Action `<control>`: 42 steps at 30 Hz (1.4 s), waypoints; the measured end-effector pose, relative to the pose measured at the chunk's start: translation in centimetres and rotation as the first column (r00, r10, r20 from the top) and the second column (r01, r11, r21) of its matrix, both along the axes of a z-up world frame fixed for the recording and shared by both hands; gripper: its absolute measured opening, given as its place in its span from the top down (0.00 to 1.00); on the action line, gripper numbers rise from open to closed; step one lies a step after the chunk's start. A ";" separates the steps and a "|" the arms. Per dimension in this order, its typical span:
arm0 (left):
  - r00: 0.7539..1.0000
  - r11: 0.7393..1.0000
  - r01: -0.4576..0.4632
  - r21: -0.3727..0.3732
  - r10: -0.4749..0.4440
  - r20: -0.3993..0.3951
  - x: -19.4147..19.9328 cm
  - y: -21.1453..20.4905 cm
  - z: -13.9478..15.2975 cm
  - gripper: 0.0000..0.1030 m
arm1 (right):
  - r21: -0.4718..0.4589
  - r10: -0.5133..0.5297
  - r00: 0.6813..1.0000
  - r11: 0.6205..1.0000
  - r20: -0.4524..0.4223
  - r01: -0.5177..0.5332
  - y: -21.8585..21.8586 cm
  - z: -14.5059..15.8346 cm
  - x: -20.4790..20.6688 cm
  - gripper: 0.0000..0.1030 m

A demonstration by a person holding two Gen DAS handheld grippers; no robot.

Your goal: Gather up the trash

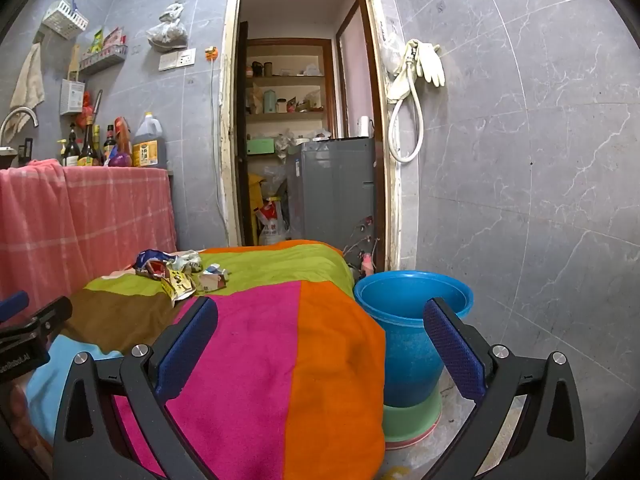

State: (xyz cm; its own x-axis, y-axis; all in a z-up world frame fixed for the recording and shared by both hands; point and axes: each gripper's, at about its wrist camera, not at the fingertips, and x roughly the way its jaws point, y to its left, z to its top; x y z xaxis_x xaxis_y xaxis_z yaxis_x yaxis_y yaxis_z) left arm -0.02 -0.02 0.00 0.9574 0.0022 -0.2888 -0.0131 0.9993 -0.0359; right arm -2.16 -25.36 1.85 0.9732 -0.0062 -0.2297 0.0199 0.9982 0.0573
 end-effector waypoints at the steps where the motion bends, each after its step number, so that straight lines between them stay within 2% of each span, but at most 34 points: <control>1: 1.000 1.000 0.000 -0.002 0.000 -0.001 0.0 0.0 0.0 0.02 | 0.000 0.001 1.000 1.000 0.000 -0.001 0.0 0.0 0.0 0.00; 42: 1.000 1.000 -0.001 -0.011 0.001 -0.005 0.0 0.0 0.0 0.02 | 0.002 -0.001 1.000 1.000 0.006 0.001 -0.1 0.2 -0.2 0.00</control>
